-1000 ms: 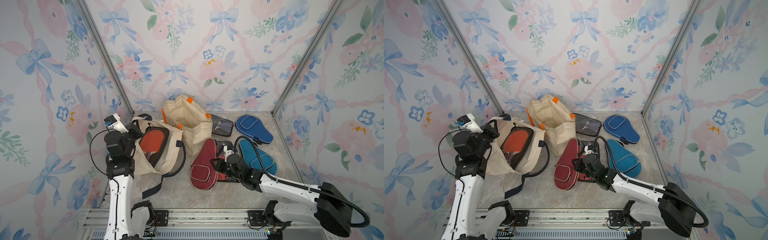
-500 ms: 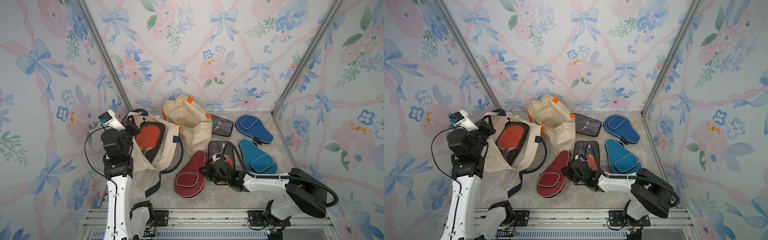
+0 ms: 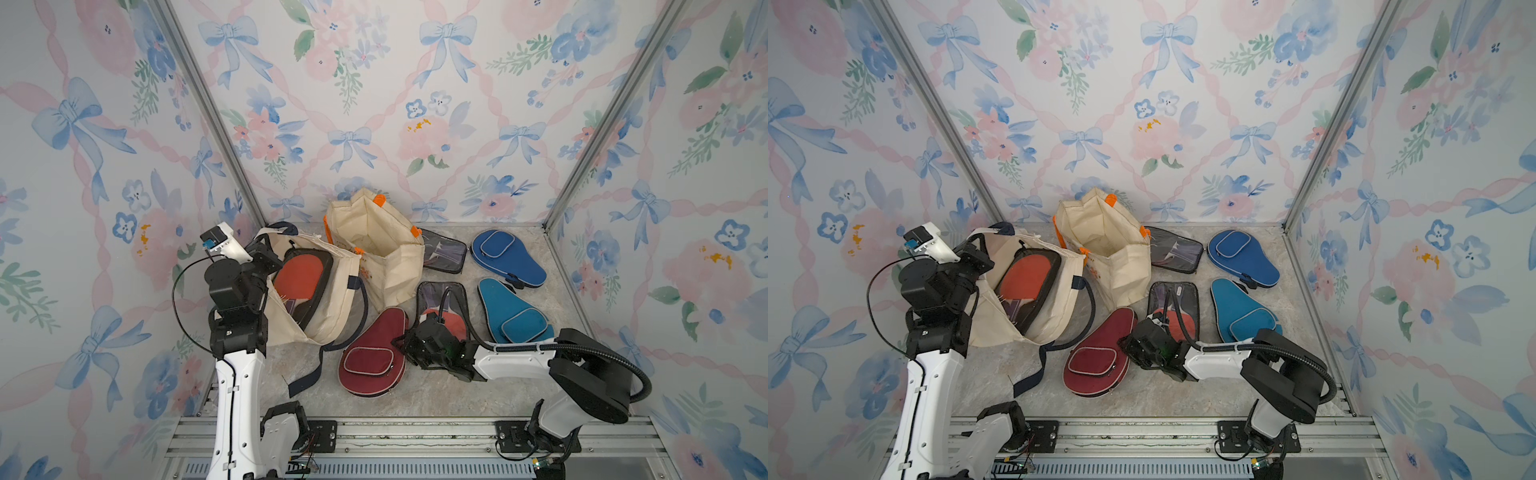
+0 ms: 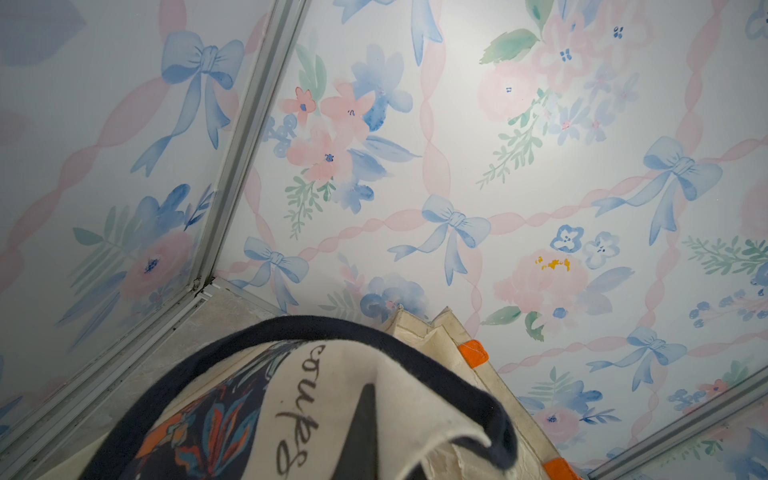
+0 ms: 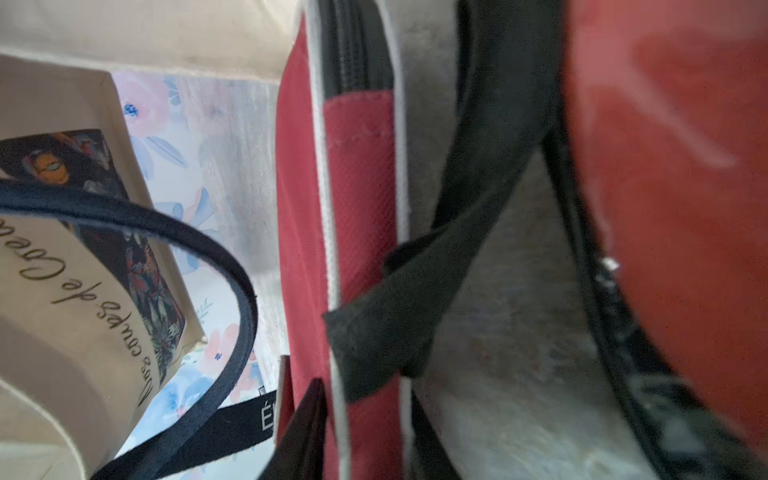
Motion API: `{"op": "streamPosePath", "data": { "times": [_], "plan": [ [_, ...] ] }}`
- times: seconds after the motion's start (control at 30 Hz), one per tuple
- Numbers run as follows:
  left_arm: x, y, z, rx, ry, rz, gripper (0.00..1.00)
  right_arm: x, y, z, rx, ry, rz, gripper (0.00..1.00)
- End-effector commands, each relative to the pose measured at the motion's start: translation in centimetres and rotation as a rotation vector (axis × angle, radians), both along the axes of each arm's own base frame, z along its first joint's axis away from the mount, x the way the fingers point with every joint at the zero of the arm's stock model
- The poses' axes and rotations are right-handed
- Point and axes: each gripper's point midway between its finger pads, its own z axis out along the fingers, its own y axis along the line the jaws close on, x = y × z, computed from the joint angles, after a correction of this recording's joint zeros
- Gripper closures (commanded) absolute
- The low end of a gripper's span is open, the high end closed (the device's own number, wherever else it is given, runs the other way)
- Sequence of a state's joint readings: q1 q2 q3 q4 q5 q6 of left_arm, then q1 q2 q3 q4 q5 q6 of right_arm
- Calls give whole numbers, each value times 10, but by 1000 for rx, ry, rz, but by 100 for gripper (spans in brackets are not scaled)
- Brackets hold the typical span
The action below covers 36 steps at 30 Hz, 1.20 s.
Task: Remove the ping pong set from the canvas bag
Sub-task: Place the ping pong set at the center of the board.
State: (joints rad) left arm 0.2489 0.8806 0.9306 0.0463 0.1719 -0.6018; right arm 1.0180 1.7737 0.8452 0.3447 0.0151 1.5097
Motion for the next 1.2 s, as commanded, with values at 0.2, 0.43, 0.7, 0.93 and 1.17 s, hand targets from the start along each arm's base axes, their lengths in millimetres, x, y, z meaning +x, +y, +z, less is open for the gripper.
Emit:
{"op": "streamPosePath", "data": {
  "times": [0.2,0.43,0.7,0.93,1.17],
  "plan": [
    [-8,-2,43,62,-169,-4,100,23,-3,-7,-65,-11,-10,49],
    [-6,1,37,58,-157,-2,100,32,-17,11,-153,-82,14,23],
    [-2,4,33,49,-145,-7,100,40,-41,86,-383,-394,34,10],
    [2,2,26,48,-135,-28,100,35,-20,143,-464,-693,132,10],
    [8,-2,18,34,-129,-60,100,20,42,189,-365,-947,281,10]
  ]
}}
